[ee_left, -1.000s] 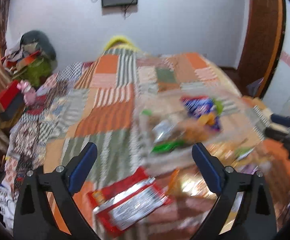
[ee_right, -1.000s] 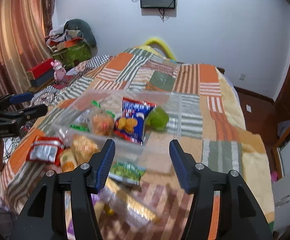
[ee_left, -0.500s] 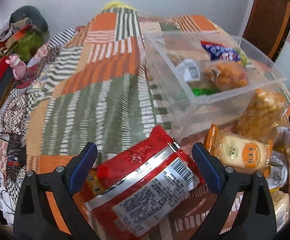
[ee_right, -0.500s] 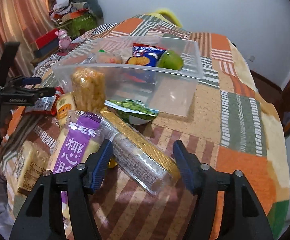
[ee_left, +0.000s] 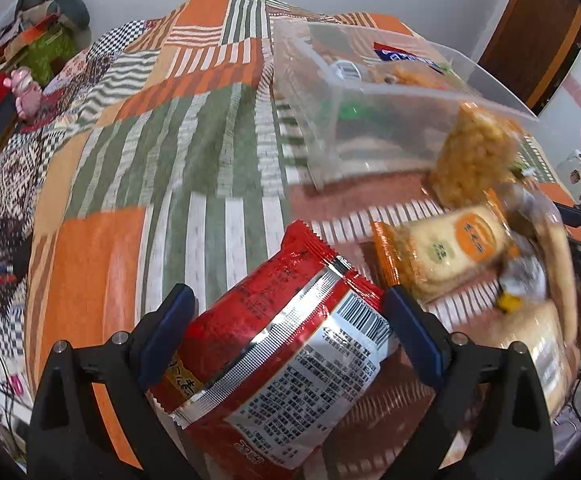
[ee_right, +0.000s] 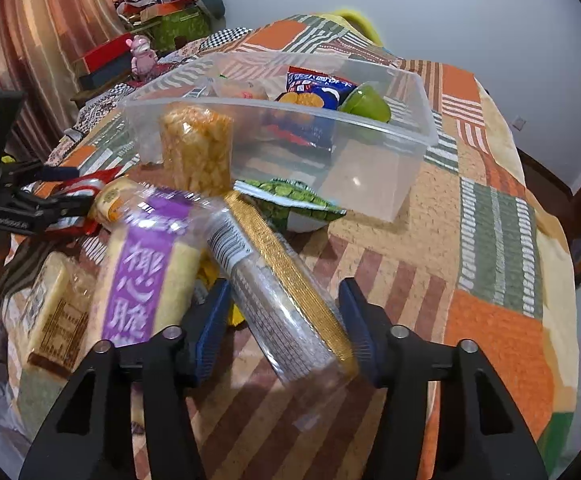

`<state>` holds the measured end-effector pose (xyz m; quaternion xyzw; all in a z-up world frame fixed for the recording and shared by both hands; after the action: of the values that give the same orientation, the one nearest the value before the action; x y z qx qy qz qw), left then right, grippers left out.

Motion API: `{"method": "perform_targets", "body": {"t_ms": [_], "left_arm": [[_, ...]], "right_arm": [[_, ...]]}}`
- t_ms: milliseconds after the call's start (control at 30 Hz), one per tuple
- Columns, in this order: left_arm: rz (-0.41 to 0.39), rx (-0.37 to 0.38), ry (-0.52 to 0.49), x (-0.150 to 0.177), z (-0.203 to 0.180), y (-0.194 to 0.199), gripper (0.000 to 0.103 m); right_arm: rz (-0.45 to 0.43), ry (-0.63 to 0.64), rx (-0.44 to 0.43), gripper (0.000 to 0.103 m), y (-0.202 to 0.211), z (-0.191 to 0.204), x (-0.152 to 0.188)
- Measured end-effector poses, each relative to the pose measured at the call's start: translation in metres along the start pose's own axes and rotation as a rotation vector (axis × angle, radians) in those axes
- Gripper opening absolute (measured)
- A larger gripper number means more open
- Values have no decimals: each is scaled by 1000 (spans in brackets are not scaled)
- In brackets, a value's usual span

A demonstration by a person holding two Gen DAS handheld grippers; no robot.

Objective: Organize snacks
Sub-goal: 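Grasp the wafer-roll pack with the right tool while the left tool grasps the red snack bag, then lift the wafer-roll pack with the right tool while the left tool carries the red bag to the box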

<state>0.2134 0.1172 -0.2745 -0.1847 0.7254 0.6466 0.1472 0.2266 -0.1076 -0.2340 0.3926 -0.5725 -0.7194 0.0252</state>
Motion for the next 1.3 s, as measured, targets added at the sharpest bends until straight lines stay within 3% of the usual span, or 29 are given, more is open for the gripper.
{"method": "perform_targets", "body": {"t_ms": [333, 533, 833, 967, 1033, 1100, 1300], "left_arm": [[-43, 11, 10, 25, -7, 37, 98], [17, -24, -29, 34, -5, 17, 101], [-36, -18, 38, 38, 4, 15, 101], [-53, -79, 46, 40, 5, 15, 89], [-59, -88, 54, 42, 5, 15, 88], [-68, -90, 58, 41, 4, 16, 76], [-77, -89, 68, 41, 1, 21, 75]], "right_arm": [[34, -8, -59, 37, 22, 13, 22], [36, -23, -90, 37, 32, 20, 31], [14, -63, -65, 40, 16, 19, 19], [15, -89, -64, 40, 2, 18, 12], [20, -107, -70, 37, -3, 18, 11], [15, -111, -71, 36, -5, 19, 12], [-16, -104, -46, 33, 6, 22, 17]]}}
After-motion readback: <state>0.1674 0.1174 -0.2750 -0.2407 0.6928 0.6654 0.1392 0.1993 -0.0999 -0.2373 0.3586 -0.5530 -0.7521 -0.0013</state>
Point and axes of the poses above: each gripper's, at about its wrist camera, not at the fingertips, and y roughly against the way its jaws point, z to its left, x to its underside, the point moved 5 cm from there along -y, roughly the way its jaws point, and after that the axes turned 1 degree about z, right-handed, at the moved point
